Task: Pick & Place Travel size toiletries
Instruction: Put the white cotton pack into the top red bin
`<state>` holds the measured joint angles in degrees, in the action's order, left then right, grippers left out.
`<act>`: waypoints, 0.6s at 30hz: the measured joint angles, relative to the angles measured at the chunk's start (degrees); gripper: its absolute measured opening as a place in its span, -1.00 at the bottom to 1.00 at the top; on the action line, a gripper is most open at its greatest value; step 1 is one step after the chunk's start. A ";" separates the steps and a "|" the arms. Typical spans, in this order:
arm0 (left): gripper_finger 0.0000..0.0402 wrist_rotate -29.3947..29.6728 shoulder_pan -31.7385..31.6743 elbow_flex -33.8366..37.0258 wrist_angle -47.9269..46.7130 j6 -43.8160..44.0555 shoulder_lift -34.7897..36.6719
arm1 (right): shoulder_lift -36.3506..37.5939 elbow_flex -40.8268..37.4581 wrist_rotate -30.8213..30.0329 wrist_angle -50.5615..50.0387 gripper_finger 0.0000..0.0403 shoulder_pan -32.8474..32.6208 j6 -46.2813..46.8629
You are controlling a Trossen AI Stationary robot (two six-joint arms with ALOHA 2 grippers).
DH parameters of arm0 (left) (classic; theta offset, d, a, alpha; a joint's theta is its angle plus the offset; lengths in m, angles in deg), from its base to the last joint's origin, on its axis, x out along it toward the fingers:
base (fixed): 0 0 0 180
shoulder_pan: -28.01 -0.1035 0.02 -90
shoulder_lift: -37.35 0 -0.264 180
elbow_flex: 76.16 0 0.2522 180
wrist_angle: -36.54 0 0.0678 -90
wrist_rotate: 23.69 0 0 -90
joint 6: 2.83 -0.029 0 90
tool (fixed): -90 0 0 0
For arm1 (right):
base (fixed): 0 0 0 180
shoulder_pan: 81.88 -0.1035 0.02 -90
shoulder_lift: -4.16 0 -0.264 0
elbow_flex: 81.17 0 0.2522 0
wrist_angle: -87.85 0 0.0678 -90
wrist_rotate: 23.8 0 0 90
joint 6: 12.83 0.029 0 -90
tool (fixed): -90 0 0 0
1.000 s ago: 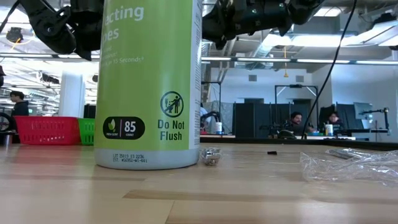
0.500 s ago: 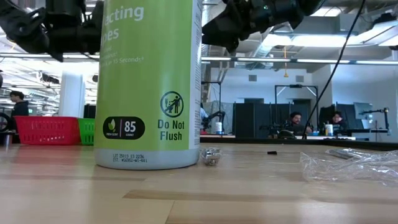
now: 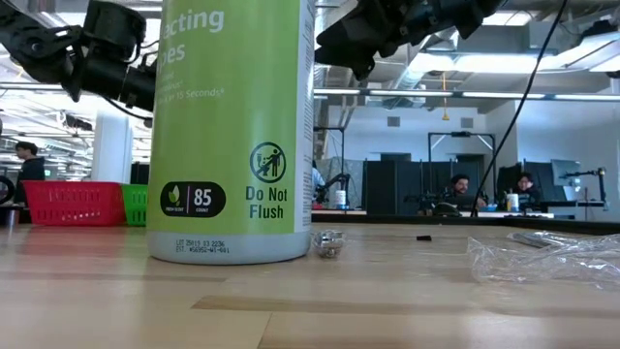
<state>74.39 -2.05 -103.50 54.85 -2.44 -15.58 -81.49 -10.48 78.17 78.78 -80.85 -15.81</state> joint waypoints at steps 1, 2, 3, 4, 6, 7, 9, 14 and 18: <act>-0.97 0.45 -0.61 0.00 -0.35 -0.04 -0.02 | 0.00 0.00 0.00 0.00 -0.28 -0.33 0.00; -0.97 0.70 -1.23 0.00 -0.70 -0.04 -0.02 | 0.00 0.00 0.00 -0.02 -0.30 -0.51 0.00; -0.97 0.81 -1.85 0.00 -1.12 -0.07 -0.02 | 0.00 0.00 0.00 -0.07 -0.31 -0.73 0.00; -0.97 0.93 -2.46 0.00 -1.53 -0.07 -0.04 | 0.00 0.00 0.00 -0.20 -0.33 -0.95 0.00; -0.97 0.94 -3.66 0.00 -2.02 -0.06 -0.04 | 0.00 0.00 0.00 -0.55 -0.35 -1.10 -0.12; -0.97 0.93 -4.27 0.00 -2.43 -0.08 -0.04 | 0.00 0.00 0.02 -0.77 -0.36 -1.10 -0.17; -0.97 0.93 -5.53 0.00 -3.57 -0.09 -0.04 | 0.00 0.00 0.00 -1.39 -0.38 -1.06 -0.13; -0.97 0.93 -8.99 0.00 -5.47 -0.11 -0.04 | 0.00 -0.02 0.00 -1.50 -0.41 -1.02 -0.17; -0.97 0.52 -11.39 0.00 -5.84 0.28 -0.09 | 0.00 -0.02 0.00 -1.49 -0.41 -1.02 -0.48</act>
<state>74.91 -13.44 -103.50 49.01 -2.17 -15.67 -81.49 -10.50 78.17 77.30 -81.87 -16.29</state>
